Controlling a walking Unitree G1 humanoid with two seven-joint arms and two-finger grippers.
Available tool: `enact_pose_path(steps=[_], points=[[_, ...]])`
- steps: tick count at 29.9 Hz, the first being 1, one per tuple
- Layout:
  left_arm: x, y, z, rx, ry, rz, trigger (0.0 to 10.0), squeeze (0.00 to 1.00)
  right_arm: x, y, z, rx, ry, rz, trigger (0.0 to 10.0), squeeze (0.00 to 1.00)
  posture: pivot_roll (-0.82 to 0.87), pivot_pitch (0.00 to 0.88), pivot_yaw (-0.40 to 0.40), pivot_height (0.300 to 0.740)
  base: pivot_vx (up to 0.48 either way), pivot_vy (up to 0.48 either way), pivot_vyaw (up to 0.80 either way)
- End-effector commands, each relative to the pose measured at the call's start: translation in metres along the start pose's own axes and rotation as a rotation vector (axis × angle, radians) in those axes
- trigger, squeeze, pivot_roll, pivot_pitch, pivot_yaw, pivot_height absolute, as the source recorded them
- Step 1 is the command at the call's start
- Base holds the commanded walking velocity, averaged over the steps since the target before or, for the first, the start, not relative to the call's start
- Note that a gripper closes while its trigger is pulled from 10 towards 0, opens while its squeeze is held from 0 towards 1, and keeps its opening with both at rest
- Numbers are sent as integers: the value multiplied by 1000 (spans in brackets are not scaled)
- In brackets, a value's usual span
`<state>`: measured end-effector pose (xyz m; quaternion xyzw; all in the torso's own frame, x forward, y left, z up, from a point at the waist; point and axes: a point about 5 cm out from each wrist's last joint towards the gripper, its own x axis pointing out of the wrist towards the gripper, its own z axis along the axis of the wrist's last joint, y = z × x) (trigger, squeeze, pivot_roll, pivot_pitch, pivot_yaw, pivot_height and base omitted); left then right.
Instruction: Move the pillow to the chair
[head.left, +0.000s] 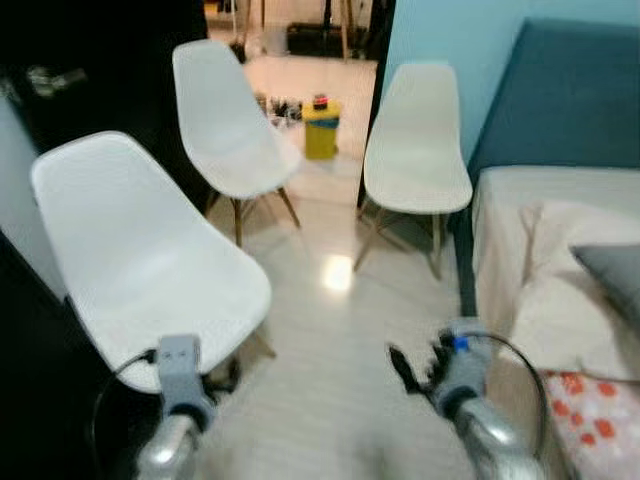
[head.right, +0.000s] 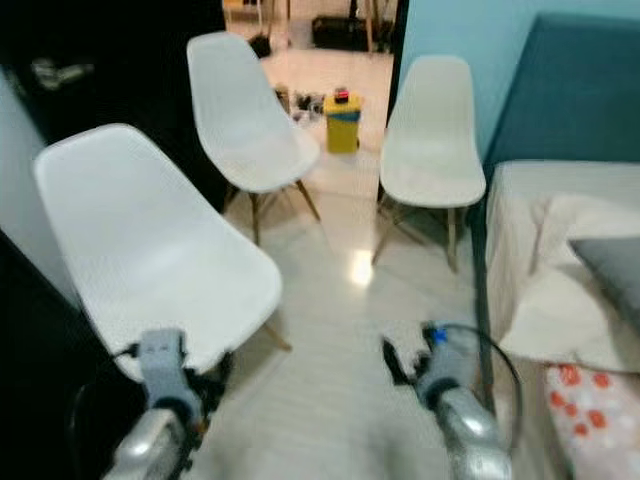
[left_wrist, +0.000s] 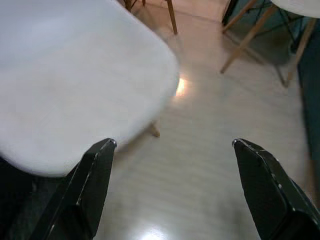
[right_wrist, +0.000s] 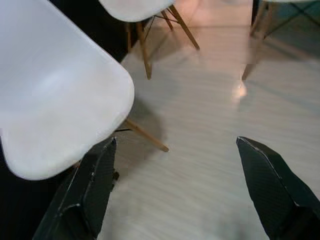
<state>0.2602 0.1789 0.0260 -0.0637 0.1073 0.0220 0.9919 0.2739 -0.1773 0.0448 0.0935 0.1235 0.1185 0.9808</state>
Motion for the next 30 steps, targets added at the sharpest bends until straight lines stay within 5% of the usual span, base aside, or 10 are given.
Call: enact_pose_path(steps=[1, 8, 10, 20, 24, 30], points=[[2, -10, 2, -1, -12, -38, 10000, 0, -5, -12, 4, 20, -18, -41, 10000, 0, 12, 71, 4, 740, 382, 0, -756], [6, -20, 14, 10, -61, -100, 10000, 0, 0, -16, 38, 60, -153, -58, 10000, 0, 10, 60, 8, 740, 386, 0, -758], [11, -28, 23, 8, -100, -140, 10000, 0, 0, -21, 73, 89, -281, -58, 10000, 0, 4, 54, 12, 740, 382, 0, -759], [18, -40, 43, -19, -168, -213, 10000, 0, -10, -28, 137, 54, -479, -43, 10000, 0, -12, 56, 12, 740, 381, 0, -759], [19, -45, 49, -32, -191, -253, 10000, 0, -26, -48, 166, 3, -562, -141, 10000, 0, -19, 59, 13, 740, 368, 0, -763], [19, -49, 53, -36, -204, -288, 10000, 0, -40, -83, 163, 6, -522, -332, 10000, 0, -26, 63, 17, 740, 364, 0, -761]])
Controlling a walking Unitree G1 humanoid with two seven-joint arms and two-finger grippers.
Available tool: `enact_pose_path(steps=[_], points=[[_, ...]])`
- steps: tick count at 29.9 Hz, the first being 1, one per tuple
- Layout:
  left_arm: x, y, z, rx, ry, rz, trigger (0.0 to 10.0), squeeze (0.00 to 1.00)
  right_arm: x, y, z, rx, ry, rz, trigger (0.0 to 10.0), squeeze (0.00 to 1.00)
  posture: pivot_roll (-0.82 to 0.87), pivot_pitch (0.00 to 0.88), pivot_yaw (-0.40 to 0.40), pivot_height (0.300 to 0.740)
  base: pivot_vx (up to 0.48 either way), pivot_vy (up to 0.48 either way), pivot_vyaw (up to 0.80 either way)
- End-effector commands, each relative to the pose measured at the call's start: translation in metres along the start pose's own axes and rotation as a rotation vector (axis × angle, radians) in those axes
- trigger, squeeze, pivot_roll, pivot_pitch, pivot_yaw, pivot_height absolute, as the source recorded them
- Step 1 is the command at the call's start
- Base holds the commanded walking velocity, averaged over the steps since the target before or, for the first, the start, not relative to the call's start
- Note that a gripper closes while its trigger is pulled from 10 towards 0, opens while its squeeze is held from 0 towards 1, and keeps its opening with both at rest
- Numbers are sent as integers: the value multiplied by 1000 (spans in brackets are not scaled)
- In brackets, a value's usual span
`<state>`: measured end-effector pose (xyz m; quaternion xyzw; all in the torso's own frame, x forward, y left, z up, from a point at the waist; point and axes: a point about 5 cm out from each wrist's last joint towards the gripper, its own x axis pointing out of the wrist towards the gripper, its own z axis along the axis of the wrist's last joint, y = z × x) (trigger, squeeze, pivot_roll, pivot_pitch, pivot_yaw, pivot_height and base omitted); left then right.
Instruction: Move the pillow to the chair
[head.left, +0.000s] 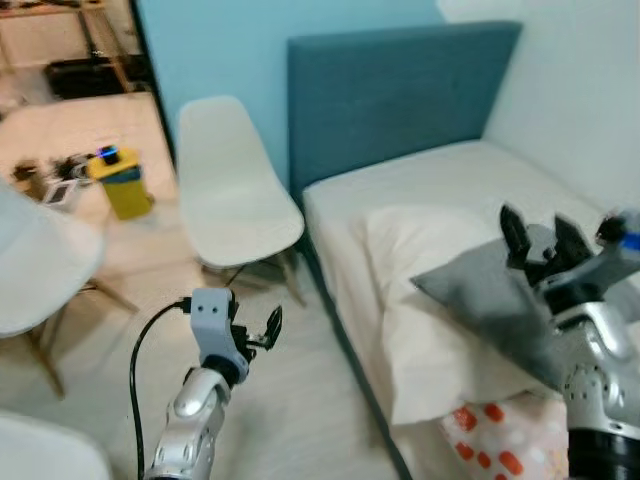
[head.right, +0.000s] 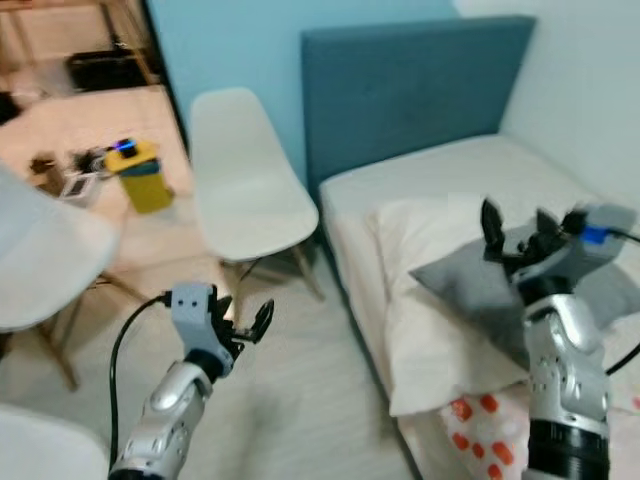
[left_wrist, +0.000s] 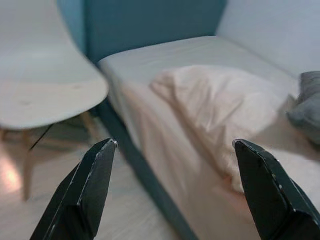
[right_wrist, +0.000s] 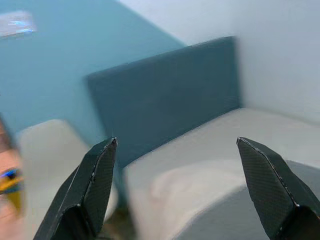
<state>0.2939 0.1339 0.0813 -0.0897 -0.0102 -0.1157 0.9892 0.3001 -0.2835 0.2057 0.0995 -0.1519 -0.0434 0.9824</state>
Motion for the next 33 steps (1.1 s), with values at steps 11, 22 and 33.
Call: enact_pose_path(steps=[11, 22, 33], points=[[0, 11, 5, 5, -6, 21, 10000, 0, -42, -43, -64, 29, 308, -317, 10000, 0, -38, 71, 18, 740, 344, 0, -759], [2, 17, 3, 21, 8, 92, 10000, 0, -64, -12, -120, 446, 555, -183, 10000, 0, -46, 73, 21, 740, 53, 0, -138], [0, 21, 3, 48, 14, 111, 10000, 0, -81, 27, -150, 621, 697, -35, 10000, 0, -39, 78, 21, 740, 0, 0, 0]])
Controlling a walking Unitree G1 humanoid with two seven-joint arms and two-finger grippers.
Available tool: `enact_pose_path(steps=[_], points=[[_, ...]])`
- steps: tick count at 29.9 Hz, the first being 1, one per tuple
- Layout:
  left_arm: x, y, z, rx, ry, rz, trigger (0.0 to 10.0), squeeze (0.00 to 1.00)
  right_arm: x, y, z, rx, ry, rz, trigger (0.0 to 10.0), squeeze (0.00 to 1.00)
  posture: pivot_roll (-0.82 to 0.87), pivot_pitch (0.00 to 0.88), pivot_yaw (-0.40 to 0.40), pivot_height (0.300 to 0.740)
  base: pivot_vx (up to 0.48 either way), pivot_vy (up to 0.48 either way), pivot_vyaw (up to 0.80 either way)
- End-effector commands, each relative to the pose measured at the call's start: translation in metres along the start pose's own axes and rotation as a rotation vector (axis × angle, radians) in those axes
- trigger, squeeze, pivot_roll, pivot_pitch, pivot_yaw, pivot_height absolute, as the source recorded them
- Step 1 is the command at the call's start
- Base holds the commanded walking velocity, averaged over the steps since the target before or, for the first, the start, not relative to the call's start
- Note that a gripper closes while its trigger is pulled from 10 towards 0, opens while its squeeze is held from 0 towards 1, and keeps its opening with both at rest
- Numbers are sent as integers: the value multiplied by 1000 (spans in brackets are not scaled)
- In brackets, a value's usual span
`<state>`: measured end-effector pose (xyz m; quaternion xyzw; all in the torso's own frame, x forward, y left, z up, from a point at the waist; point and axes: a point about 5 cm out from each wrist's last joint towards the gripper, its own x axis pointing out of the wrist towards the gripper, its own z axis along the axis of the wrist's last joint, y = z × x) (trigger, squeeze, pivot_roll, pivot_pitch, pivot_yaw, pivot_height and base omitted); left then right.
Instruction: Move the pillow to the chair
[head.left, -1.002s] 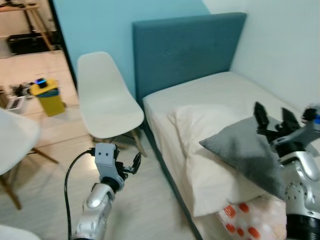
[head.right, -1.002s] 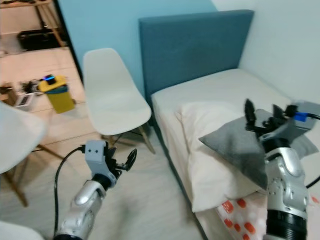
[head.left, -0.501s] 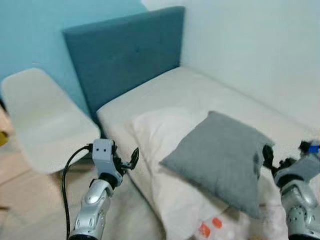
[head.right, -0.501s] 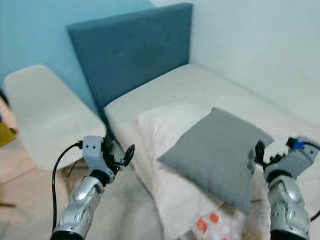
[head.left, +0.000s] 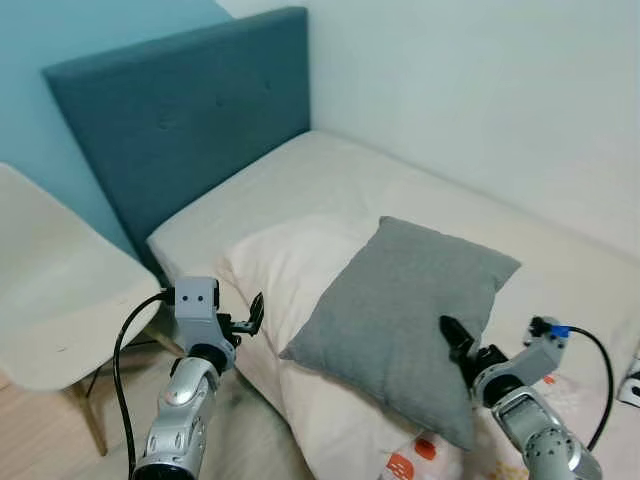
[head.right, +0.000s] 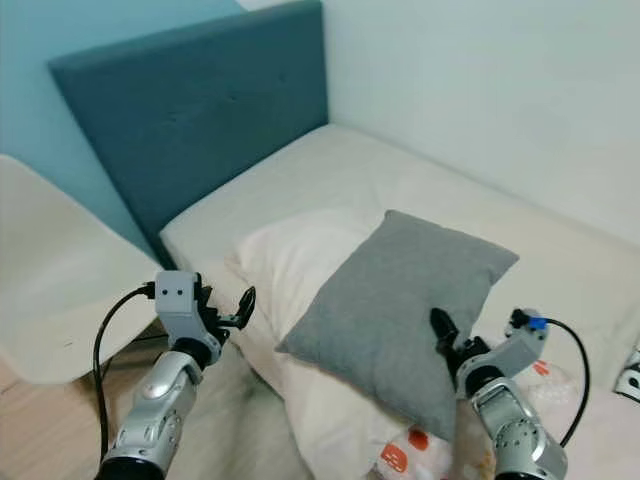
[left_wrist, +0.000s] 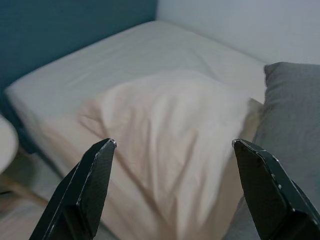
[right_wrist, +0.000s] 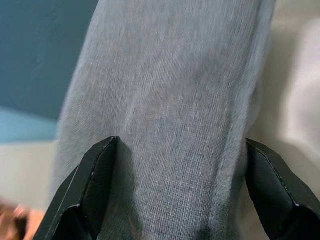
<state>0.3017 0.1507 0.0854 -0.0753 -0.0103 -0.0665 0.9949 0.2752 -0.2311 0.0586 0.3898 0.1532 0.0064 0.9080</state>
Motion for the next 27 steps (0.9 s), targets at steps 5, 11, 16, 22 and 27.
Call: enact_pose_path(steps=[5, 11, 16, 22, 27], points=[[-3, 4, -5, 23, 22, 17, 10000, 0, 2, 0, -36, -23, 193, -4, 10000, 0, -37, 79, 20, 740, 0, 0, 0], [-4, 5, -7, 31, 27, 22, 10000, 0, 9, 5, -42, -32, 210, 8, 0, 0, -31, 76, 17, 740, 0, 0, 0], [-4, 6, -8, 41, 29, 28, 10000, 0, 19, 11, -37, -45, 183, 20, 0, 0, -25, 67, 14, 740, 0, 0, 0], [-3, 8, -6, 48, 25, 35, 10000, 0, 22, 20, -29, -72, 139, 74, 0, 0, -28, 59, 15, 740, 0, 0, 0], [0, 8, -5, 65, 22, 49, 10000, 0, 22, 31, -18, -137, 62, 163, 0, 0, -33, 50, 17, 740, 0, 0, 0]])
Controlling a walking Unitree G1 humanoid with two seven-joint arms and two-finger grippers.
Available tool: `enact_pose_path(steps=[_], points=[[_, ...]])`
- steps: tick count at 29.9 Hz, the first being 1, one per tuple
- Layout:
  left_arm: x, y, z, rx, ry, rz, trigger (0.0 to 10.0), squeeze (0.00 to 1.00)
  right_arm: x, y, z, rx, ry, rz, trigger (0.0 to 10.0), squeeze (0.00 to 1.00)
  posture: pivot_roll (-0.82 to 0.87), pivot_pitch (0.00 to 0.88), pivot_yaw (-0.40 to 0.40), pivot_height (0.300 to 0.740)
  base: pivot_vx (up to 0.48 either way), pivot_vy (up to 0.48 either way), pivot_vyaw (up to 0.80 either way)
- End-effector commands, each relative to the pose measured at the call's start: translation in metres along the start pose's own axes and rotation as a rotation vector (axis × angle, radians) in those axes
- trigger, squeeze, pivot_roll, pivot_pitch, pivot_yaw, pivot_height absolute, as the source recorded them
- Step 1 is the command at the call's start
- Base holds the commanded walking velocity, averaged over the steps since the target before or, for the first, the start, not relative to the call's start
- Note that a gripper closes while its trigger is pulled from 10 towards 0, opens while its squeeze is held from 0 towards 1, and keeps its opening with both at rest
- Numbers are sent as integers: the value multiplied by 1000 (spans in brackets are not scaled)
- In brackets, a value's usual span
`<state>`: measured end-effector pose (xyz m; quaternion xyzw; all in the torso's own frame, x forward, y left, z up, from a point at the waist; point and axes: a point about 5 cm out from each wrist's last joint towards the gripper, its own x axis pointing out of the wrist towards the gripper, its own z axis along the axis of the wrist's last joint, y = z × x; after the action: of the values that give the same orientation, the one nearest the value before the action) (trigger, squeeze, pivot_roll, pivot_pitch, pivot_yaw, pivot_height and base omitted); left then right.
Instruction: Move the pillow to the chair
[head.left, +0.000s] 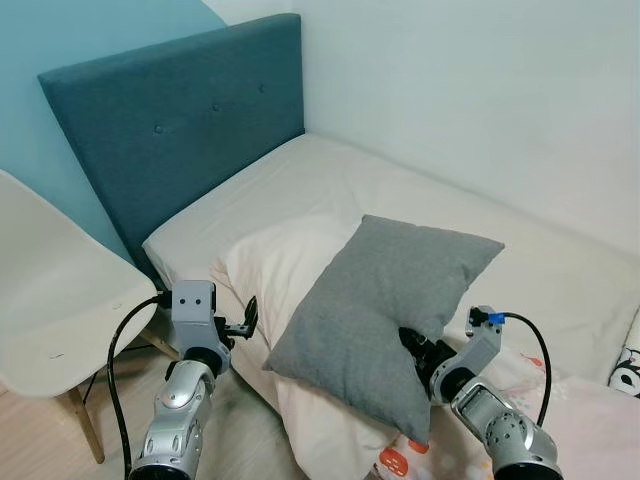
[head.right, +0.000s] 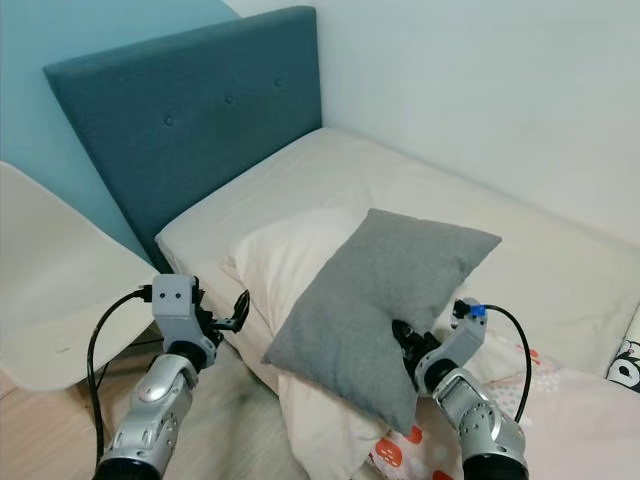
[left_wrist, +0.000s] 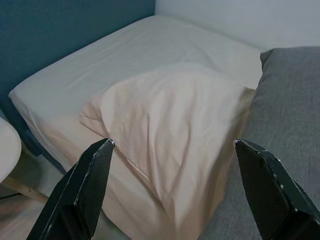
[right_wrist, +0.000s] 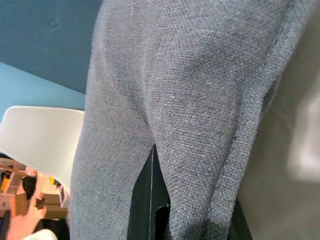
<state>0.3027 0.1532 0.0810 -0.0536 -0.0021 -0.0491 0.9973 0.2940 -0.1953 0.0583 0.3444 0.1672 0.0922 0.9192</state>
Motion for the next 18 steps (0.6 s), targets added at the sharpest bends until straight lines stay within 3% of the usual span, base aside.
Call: enact_pose_path(steps=[1, 4, 5, 6, 9, 11, 13, 15, 18], points=[[1, 6, 0, 32, 3, 30, 10000, 0, 0, 10, 9, -45, -74, 79, 0, 0, -33, 49, 18, 740, 0, 0, 0], [3, 9, 2, 47, -3, 64, 10000, 0, -1, 26, 25, -106, -161, 179, 0, 0, -30, 52, 20, 740, 0, 0, 631], [4, 11, 4, 52, -5, 81, 10000, 0, -2, 38, 35, -100, -212, 245, 0, 0, -28, 53, 22, 740, 0, 0, 800], [4, 11, 4, 52, -5, 81, 10000, 0, -2, 38, 35, -100, -212, 245, 0, 0, -28, 53, 22, 740, 0, 0, 800], [5, 19, 5, 34, -3, 142, 10000, 0, -8, 80, 67, -142, -346, 456, 0, 0, -25, 54, 22, 740, 0, 0, 800], [5, 20, 5, 30, -3, 153, 10000, 0, -10, 89, 72, -161, -361, 498, 0, 0, -25, 54, 22, 740, 0, 0, 797], [5, 23, 4, 18, 10, 181, 10000, 0, -15, 119, 74, -245, -353, 645, 0, 0, -21, 54, 17, 740, 0, 0, 794], [5, 24, 3, 26, 16, 191, 10000, 0, -18, 137, 68, -331, -314, 737, 0, 0, -18, 53, 15, 740, 0, 0, 794], [5, 24, 2, 41, 18, 194, 10000, 0, -17, 141, 60, -396, -272, 756, 0, 0, -17, 53, 13, 740, 0, 0, 794]])
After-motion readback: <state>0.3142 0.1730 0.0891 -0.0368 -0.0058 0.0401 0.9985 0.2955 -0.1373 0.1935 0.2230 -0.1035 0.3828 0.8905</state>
